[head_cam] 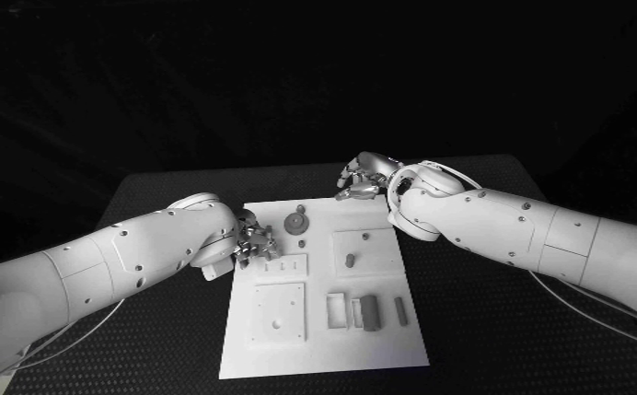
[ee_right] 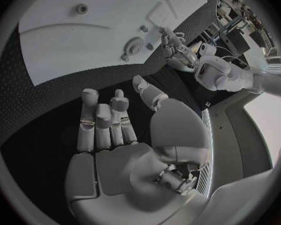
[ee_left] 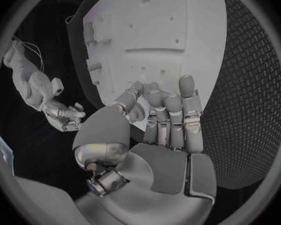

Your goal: Assemble the parts on the task board

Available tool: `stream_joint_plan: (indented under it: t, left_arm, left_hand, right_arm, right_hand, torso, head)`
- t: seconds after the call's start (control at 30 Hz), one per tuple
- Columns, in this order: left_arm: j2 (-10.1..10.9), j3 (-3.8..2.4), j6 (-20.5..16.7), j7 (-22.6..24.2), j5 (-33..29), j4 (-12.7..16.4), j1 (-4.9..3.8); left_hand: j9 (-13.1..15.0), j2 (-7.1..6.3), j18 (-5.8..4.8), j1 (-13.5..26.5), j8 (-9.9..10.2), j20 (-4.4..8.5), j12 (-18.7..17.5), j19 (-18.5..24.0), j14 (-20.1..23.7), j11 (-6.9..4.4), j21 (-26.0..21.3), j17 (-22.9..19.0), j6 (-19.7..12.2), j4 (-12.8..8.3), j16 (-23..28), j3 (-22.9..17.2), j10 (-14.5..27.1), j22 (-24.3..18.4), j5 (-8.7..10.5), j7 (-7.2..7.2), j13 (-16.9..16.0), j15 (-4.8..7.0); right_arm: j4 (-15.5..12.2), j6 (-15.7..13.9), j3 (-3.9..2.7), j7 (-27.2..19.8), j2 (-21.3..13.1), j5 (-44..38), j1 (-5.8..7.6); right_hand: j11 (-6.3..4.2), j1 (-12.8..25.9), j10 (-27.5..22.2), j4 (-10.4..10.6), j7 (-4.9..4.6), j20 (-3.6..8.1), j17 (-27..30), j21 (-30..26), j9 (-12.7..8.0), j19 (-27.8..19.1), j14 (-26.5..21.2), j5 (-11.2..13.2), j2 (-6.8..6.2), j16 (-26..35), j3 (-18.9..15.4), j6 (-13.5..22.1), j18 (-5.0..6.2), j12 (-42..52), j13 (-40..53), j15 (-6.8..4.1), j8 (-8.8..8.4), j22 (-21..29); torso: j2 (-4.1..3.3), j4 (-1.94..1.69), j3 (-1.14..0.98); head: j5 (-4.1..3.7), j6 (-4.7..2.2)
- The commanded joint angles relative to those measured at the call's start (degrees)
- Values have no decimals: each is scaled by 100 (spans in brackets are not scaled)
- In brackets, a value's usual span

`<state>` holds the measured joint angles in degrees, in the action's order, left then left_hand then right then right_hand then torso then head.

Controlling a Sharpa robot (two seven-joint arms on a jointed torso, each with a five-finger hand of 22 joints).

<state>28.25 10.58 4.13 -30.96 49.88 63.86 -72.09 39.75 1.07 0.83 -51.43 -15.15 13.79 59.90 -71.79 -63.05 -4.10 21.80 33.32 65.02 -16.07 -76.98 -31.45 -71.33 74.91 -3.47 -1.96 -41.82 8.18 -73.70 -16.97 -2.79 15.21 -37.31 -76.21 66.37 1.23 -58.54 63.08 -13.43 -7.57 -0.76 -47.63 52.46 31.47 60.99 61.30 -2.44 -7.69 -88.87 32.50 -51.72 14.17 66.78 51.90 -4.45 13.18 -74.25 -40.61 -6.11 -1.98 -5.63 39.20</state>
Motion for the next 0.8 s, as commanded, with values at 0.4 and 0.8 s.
stream_joint_plan:
  t: [0.4,0.8]
  left_arm:
    - [249,-204,457,27,-413,94,13]
    - [491,-283,377,400,-710,387,-48]
  left_hand:
    - [280,326,-82,-272,-127,16,36,-2,4,-23,23,-9,2,-49,-27,-137,-10,128,-15,-9,11,40]
    - [289,326,-83,-265,-129,14,34,3,6,-22,23,-11,-2,-41,-25,-138,-10,127,-20,-10,16,38]
  right_arm:
    - [-8,101,-2,-128,-24,63,-1]
    - [-142,513,3,-981,-42,433,-3]
  right_hand:
    - [13,0,-44,-15,-30,45,-7,-34,-2,-5,29,-33,59,25,-20,1,83,33,-6,-27,-22,-9]
    - [82,-226,-75,-251,-103,41,-12,-42,-59,-39,2,-34,279,25,62,225,83,49,-11,38,-142,-17]
  torso:
    - [4,-2,0]
    - [3,-6,4]
  head:
    - [-1,-8]
    - [8,-32]
